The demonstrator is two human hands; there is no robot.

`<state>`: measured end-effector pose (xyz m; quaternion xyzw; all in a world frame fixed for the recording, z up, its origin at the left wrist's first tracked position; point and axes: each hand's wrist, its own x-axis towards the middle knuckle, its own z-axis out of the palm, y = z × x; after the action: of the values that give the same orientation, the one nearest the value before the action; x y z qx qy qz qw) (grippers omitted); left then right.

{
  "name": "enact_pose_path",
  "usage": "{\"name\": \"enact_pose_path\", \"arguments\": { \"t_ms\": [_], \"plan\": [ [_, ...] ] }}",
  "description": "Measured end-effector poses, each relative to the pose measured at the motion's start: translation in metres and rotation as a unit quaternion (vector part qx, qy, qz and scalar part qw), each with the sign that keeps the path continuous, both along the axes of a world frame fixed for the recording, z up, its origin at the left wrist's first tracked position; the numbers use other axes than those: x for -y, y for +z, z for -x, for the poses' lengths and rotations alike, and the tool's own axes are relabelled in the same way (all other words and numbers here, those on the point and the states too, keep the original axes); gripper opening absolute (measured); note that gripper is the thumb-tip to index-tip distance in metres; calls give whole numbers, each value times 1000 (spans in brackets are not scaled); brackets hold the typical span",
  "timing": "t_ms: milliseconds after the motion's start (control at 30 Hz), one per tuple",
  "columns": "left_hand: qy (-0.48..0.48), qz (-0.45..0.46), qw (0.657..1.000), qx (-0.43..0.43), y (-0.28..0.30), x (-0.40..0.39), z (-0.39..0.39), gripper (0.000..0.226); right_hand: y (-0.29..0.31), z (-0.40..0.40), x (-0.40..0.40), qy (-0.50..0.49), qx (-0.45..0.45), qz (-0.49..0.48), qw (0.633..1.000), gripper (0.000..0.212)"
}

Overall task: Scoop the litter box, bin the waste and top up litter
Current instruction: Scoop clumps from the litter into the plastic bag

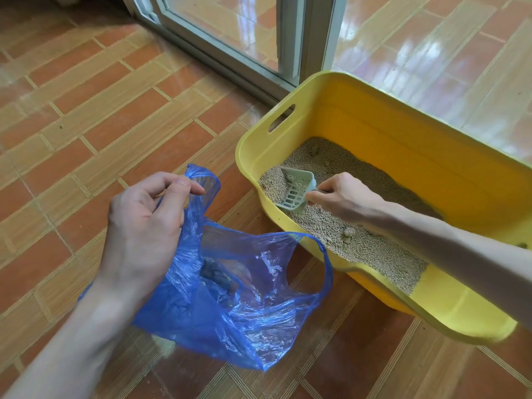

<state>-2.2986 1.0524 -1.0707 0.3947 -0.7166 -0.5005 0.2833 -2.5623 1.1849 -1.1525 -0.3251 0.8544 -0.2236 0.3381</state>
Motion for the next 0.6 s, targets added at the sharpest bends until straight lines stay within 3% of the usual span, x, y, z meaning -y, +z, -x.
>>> {"name": "enact_pose_path", "arguments": {
  "t_ms": [233, 400, 600],
  "plan": [
    [-1, 0, 1000, 4, -1, 0, -2, 27, -13, -11, 3, -50, 40, 57, 996, 38],
    [-1, 4, 1000, 5, -1, 0, -1, 27, -17, -8, -11, -95, 122, 133, 979, 29],
    [-6, 9, 1000, 8, 0, -3, -4, 27, -14, -3, -38, -90, 112, 159, 977, 32]
  ]
}}
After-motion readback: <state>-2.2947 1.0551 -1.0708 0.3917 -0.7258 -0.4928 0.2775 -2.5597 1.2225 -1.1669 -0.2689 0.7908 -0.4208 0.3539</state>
